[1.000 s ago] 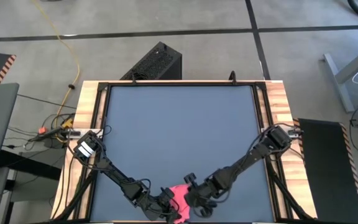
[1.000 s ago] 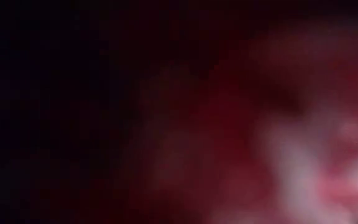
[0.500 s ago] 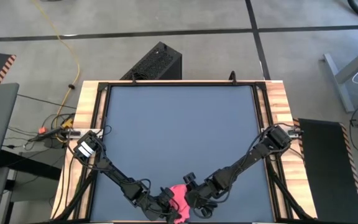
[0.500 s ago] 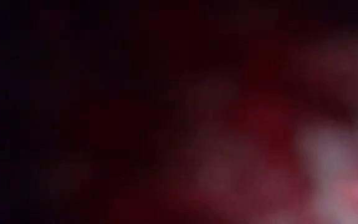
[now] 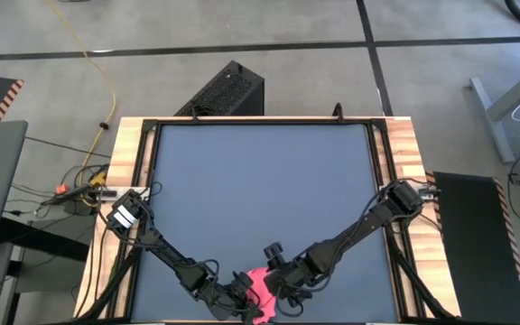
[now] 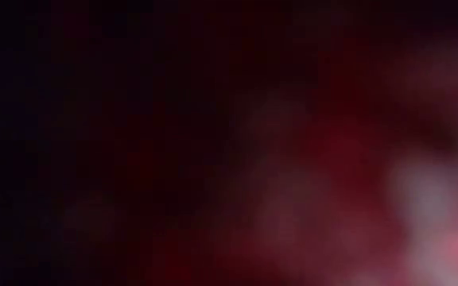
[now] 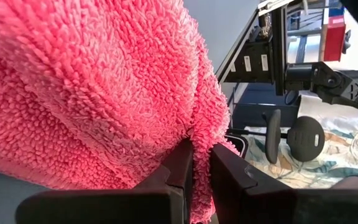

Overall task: Roll towel
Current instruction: Roll the pink towel

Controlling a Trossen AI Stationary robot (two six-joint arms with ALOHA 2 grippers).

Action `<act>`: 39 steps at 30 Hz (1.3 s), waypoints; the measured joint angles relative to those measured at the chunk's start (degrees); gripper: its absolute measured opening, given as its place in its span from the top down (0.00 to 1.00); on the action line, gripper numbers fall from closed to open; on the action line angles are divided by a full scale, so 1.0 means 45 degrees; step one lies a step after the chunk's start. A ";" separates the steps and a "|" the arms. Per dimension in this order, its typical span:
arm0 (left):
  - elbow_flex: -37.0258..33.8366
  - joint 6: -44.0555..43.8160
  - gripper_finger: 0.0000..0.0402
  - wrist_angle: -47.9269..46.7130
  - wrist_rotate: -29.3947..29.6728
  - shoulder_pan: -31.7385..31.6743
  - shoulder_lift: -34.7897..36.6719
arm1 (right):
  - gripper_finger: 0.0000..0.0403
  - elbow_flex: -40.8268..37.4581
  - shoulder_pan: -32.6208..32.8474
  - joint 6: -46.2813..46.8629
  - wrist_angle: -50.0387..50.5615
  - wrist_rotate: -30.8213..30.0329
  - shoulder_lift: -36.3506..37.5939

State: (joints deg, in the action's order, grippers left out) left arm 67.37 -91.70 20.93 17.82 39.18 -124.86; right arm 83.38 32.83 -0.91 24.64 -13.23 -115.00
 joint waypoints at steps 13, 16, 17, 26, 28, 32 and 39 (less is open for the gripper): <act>0.0000 0.0019 0.92 0.0010 0.0272 0.0010 0.0002 | 0.49 0.0149 0.0099 -0.1438 -0.0893 0.0311 -0.0102; 0.0000 0.0019 0.92 0.0010 0.0311 0.0015 0.0005 | 0.49 0.0149 0.0152 -0.2023 -0.1346 0.0490 -0.0107; 0.0000 0.0019 0.92 0.0010 0.0311 0.0015 0.0005 | 0.49 0.0149 0.0182 -0.2099 -0.1393 0.0679 -0.0107; 0.0000 0.0029 0.92 0.0034 0.0330 0.0015 0.0005 | 0.49 0.0022 0.0075 -0.2033 -0.1772 0.1341 -0.0255; 0.0000 0.0048 0.92 0.0066 0.0334 0.0018 0.0002 | 0.49 -0.0129 -0.0003 -0.1871 -0.1915 0.1621 -0.0382; -0.0005 0.0190 0.92 0.0164 0.0434 0.0069 0.0000 | 0.49 -0.0167 -0.0086 -0.1575 -0.1854 0.2035 -0.1098; -0.0029 0.0439 0.92 0.0348 0.0685 0.0224 -0.0017 | 0.52 -0.0105 -0.0080 -0.1606 -0.1978 0.2033 -0.1855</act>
State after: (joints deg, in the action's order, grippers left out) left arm 67.24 -89.73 22.49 20.91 40.19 -124.93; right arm 82.91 32.48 -8.13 15.73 -4.08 -123.35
